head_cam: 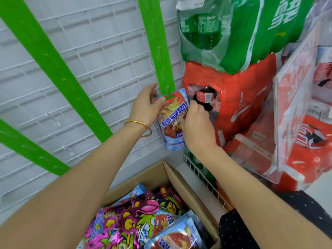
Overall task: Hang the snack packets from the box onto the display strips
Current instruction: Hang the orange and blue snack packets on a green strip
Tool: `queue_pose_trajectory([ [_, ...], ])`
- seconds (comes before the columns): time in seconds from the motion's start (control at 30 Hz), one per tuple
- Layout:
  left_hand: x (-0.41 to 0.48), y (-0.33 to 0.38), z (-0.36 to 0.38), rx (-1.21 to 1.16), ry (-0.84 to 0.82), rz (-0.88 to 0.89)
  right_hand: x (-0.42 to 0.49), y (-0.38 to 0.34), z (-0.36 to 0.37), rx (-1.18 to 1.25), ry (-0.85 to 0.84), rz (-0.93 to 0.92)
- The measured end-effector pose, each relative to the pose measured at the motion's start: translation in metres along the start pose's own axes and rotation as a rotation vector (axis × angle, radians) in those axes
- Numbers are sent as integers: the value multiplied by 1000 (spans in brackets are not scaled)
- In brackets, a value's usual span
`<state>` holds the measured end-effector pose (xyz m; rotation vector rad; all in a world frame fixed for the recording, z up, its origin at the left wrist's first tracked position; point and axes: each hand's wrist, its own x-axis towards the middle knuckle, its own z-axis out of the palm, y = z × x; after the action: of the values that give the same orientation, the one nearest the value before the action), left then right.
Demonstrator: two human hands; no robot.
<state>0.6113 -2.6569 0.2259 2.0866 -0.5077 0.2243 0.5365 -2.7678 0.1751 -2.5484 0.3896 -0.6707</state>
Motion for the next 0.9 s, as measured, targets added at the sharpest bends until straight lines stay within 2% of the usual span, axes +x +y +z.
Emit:
queue_pose_trajectory([
  [0.07, -23, -7, -8, 22, 66, 44, -13, -4, 0, 15, -167, -75],
  [0.17, -69, -36, -21, 22, 35, -2, -35, -6, 16, 125, -534, -196],
  [0.3, -139, -81, -38, 7, -72, -248, -87, 5, 58, -33, -1137, -442],
  [0.4, -175, -106, -50, -3, -115, -388, -127, 16, 84, -128, -1359, -556],
  [0.53, -196, -119, -60, 18, -203, -450, -153, 21, 106, -236, -1409, -564],
  [0.7, -197, -114, -60, -17, -268, -464, -143, 16, 104, -203, -1417, -611],
  [0.8, -197, -112, -59, 7, -341, -482, -106, 11, 88, -72, -1365, -563],
  [0.9, -196, -112, -56, 37, -383, -493, -68, 8, 57, 142, -1289, -401],
])
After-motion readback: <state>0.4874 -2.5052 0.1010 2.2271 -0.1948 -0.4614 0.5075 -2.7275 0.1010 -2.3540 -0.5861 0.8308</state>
